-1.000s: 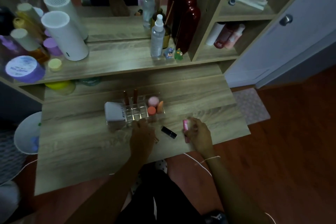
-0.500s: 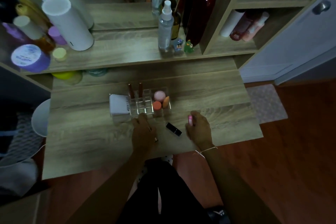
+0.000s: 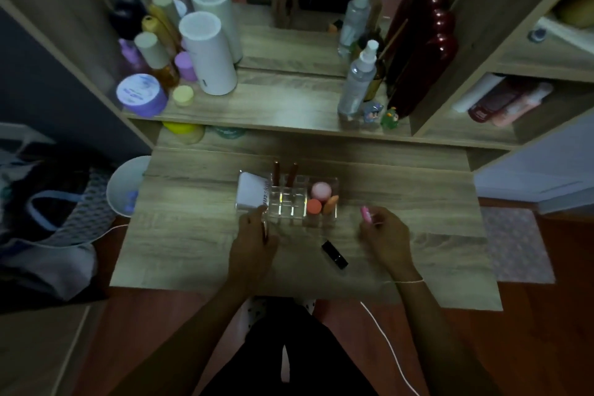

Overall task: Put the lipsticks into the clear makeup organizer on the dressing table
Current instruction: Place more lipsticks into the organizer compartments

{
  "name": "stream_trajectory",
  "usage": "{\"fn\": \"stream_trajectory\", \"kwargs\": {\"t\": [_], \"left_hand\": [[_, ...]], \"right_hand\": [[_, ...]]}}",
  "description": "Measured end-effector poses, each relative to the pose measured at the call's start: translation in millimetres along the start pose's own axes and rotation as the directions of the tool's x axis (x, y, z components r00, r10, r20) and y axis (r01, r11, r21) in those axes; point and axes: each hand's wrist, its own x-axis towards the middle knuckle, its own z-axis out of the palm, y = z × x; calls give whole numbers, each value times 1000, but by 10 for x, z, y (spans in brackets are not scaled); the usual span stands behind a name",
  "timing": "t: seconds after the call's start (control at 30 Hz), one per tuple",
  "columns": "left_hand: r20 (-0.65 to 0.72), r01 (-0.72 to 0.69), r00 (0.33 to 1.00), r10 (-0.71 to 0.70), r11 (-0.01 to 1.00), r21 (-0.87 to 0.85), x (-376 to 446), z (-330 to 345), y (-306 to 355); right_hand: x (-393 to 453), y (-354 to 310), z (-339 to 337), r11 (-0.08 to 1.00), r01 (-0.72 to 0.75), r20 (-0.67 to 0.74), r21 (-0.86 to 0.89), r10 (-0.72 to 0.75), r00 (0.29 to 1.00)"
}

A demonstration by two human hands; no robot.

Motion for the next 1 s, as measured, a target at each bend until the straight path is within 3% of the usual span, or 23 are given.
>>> {"fn": "stream_trajectory", "kwargs": {"t": [0.2,0.3,0.43,0.57,1.0], "left_hand": [[-91,-223,972,216,971,-84,206,-244,98],[-162,-322,941,299,935,-149,317,-355,202],[-186,-244,961,207,947,-209,470,-426,267],[-194,-252,956,220,954,-162,595,-407,293],[-85,-214,975,203,967,-140,713,-217,146]], "right_hand": [[162,-491,-69,974,211,-12,80,-211,977],[275,-723,-23,949,315,-5,34,-315,949],[389,-930,39,917,398,32,11,-398,917],[457,-1026,95,920,392,140,21,-391,910],[640,-1090,415,894,424,271,-146,-376,886]]}}
